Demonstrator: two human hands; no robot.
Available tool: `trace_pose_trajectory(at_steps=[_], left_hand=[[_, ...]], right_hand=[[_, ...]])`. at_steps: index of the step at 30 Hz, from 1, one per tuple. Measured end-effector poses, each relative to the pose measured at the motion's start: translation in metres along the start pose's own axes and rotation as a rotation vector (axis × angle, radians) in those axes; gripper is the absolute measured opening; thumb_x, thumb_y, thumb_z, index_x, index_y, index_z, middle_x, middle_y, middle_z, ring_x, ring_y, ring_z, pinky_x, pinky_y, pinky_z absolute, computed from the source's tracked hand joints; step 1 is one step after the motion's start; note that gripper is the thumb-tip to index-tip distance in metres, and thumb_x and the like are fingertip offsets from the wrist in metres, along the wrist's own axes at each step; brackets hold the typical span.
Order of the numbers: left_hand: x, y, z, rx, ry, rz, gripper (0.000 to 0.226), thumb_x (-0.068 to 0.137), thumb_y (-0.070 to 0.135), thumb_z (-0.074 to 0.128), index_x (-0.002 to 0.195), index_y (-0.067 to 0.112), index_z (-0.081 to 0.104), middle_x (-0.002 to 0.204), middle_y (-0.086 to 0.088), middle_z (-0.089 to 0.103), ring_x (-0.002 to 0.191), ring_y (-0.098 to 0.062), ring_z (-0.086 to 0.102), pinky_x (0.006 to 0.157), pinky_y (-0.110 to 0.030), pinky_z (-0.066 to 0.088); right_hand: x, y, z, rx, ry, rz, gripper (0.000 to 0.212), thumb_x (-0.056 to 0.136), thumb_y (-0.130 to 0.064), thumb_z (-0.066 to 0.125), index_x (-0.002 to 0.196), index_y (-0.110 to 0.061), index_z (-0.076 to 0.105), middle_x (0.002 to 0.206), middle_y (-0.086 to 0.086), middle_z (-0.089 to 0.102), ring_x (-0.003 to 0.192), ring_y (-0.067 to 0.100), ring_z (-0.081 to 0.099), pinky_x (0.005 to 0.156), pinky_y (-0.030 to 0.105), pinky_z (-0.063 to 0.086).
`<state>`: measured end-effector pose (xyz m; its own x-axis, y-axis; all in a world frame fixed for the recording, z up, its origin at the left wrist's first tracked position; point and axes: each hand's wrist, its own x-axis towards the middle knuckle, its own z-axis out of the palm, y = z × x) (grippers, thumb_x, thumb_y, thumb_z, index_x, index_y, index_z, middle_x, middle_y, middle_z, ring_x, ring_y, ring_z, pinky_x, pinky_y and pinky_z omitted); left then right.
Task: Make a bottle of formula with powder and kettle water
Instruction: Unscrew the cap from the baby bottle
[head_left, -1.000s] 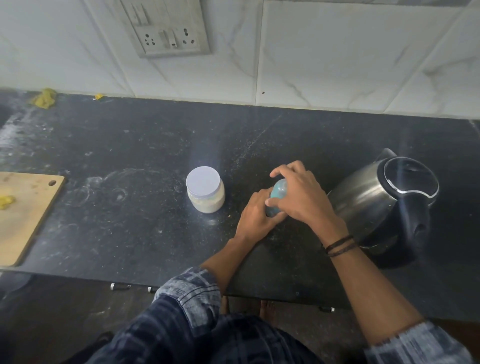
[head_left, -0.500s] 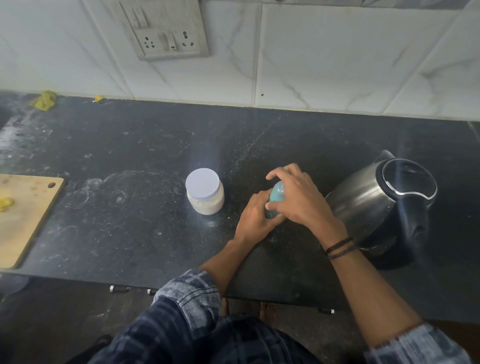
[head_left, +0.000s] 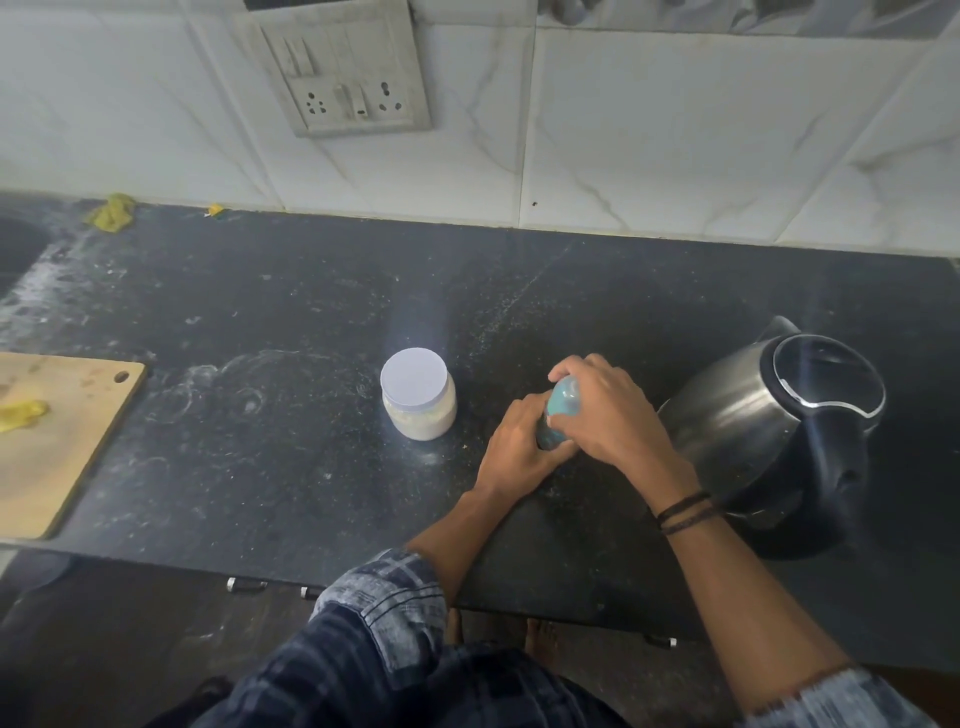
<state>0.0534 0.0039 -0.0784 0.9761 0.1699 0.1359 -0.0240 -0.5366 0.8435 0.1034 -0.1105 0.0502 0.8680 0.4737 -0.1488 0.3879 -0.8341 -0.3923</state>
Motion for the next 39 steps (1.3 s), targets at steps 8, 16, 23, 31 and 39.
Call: trace_pose_trajectory(at_steps=[8, 16, 23, 31, 39], left_hand=[[0.0005, -0.0008, -0.0027, -0.012, 0.002, 0.008, 0.048, 0.085, 0.033, 0.078, 0.128, 0.021, 0.060, 0.113, 0.009, 0.060, 0.099, -0.007, 0.053, 0.085, -0.024, 0.045], [-0.0007, 0.0020, -0.0027, -0.014, -0.022, -0.034, 0.051, 0.085, 0.037, 0.077, 0.131, 0.024, 0.057, 0.119, 0.006, 0.061, 0.108, -0.014, 0.054, 0.090, -0.039, 0.050], [0.0001, -0.0014, -0.0004, 0.002, -0.011, -0.007, 0.050, 0.086, 0.037, 0.077, 0.130, 0.024, 0.058, 0.121, 0.006, 0.061, 0.106, -0.013, 0.053, 0.089, -0.038, 0.050], [0.0001, 0.0025, -0.0047, 0.003, -0.017, -0.025, 0.051, 0.084, 0.035, 0.078, 0.129, 0.023, 0.056, 0.120, 0.005, 0.062, 0.103, -0.012, 0.052, 0.086, -0.041, 0.051], [0.0000, 0.0008, -0.0026, -0.004, -0.008, -0.021, 0.053, 0.084, 0.036, 0.078, 0.130, 0.023, 0.056, 0.121, 0.005, 0.062, 0.102, -0.014, 0.053, 0.086, -0.043, 0.050]], right_hand=[[0.0015, 0.0026, 0.0030, 0.016, -0.012, -0.018, 0.057, 0.081, -0.020, 0.080, 0.130, -0.029, 0.052, 0.123, -0.002, 0.053, 0.112, 0.023, 0.056, 0.078, 0.032, 0.046], [0.0026, 0.0016, 0.0021, 0.052, 0.009, 0.038, 0.044, 0.083, -0.035, 0.079, 0.122, -0.028, 0.057, 0.117, -0.003, 0.054, 0.102, 0.022, 0.057, 0.076, 0.033, 0.043], [-0.0002, -0.0022, 0.0008, 0.010, 0.022, 0.039, 0.046, 0.084, -0.033, 0.079, 0.123, -0.027, 0.056, 0.113, -0.004, 0.049, 0.097, 0.020, 0.051, 0.074, 0.031, 0.038], [0.0038, 0.0001, 0.0032, 0.026, -0.040, -0.007, 0.060, 0.079, -0.030, 0.084, 0.129, -0.035, 0.051, 0.128, -0.006, 0.045, 0.111, 0.019, 0.049, 0.079, 0.034, 0.044], [0.0034, 0.0005, 0.0039, 0.051, -0.037, -0.036, 0.053, 0.080, -0.012, 0.078, 0.125, -0.030, 0.056, 0.120, -0.005, 0.050, 0.109, 0.021, 0.054, 0.078, 0.033, 0.046]])
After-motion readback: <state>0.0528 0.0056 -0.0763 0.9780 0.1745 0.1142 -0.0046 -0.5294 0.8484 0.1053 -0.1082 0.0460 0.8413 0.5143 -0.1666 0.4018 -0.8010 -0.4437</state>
